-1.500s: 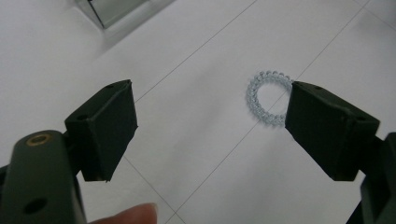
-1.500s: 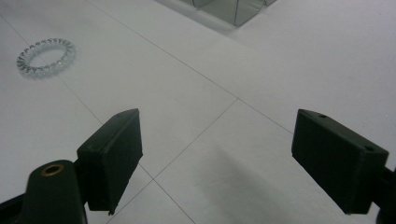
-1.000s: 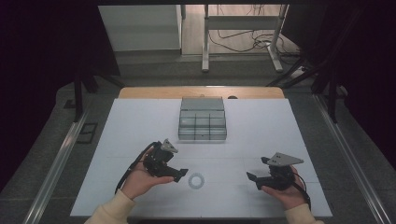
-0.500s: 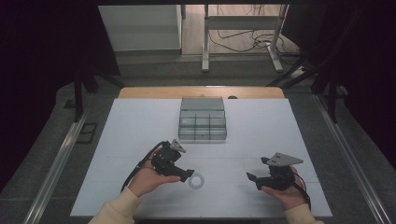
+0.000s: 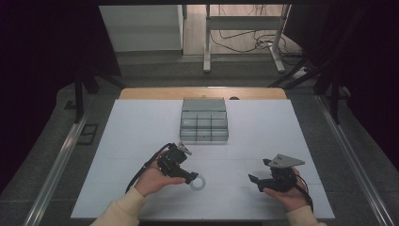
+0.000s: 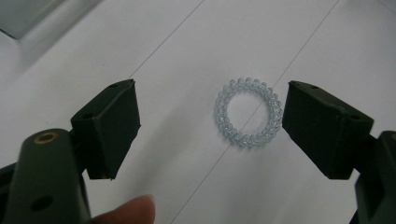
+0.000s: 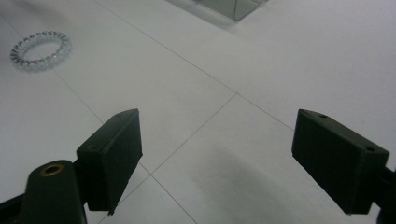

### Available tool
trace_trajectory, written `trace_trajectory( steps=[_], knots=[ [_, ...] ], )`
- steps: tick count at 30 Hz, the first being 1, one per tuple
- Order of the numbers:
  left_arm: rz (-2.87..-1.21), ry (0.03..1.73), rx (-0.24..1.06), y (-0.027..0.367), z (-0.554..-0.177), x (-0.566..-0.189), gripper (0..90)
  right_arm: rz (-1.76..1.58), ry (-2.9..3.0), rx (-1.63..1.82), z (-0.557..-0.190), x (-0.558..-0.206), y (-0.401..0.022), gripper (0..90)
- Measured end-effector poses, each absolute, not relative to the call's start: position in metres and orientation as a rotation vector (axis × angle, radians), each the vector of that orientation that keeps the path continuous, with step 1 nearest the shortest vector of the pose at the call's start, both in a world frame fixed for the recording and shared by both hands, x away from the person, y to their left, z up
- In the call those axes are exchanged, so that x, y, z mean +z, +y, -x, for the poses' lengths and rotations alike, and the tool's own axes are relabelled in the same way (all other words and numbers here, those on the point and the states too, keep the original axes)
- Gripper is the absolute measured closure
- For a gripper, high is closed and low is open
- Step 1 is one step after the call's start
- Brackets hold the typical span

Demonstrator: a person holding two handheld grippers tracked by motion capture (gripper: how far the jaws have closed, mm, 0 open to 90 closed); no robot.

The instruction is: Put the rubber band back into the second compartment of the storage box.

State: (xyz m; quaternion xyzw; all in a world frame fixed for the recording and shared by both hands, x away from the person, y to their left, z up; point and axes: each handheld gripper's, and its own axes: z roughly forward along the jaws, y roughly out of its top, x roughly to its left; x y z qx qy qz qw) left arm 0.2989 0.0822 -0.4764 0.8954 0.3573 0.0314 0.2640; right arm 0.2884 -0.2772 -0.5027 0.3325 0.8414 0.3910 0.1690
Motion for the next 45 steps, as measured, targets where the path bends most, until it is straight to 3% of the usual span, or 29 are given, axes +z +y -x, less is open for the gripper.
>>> trace_trajectory(
  steps=[25,38,45],
  knots=[
    [-2.522,0.936,0.032,0.063,-0.302,-0.501,33.3,-0.938,2.404,1.084,-0.289,-0.505,-0.276,16.2],
    [-2.605,0.903,0.111,0.053,-0.3,-0.51,51.8,-0.935,2.404,1.081,-0.288,-0.505,-0.277,16.1],
    [-2.61,0.876,0.109,0.052,-0.298,-0.509,66.8,-0.94,2.399,1.084,-0.289,-0.505,-0.277,16.1]
  ],
)
